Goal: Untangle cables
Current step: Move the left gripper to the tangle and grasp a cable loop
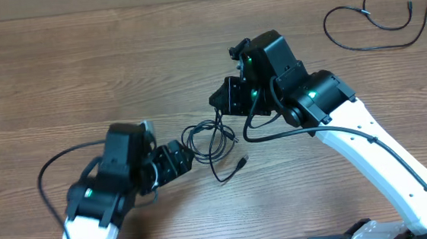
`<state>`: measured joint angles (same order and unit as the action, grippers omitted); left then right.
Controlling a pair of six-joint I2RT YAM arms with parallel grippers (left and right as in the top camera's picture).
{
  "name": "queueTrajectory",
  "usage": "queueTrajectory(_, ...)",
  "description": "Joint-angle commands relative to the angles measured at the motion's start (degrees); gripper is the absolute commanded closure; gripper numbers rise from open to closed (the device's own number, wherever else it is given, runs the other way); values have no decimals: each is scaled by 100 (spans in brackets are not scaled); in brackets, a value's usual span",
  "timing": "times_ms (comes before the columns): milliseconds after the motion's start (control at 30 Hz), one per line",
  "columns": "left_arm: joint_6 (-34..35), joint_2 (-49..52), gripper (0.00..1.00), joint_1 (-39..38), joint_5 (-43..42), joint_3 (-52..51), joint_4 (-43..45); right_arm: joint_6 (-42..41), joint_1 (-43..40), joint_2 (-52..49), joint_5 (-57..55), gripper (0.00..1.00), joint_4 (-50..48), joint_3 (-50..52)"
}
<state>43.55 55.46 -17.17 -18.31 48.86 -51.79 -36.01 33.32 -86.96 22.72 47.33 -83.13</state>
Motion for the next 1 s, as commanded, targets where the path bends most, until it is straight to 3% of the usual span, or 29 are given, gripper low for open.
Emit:
queueTrajectory(0, -92, 595, 23, -13, -232, -50, 173, -20, 37, 15, 52, 96, -46, -81)
queueTrajectory(233, -654, 1578, 27, -13, -426, -50, 455, -20, 37, 15, 50, 95, -50, -81)
queueTrajectory(433, -664, 2109, 32, -13, -455, -50, 769, -22, 37, 15, 50, 95, -48, -81)
queueTrajectory(600, -782, 2319, 33, -13, -748, -50, 1204, -20, 37, 15, 52, 95, -46, -81)
queueTrajectory(967, -782, 2328, 46, -13, -92, -50, 1320, -20, 37, 15, 52, 93, -44, -81)
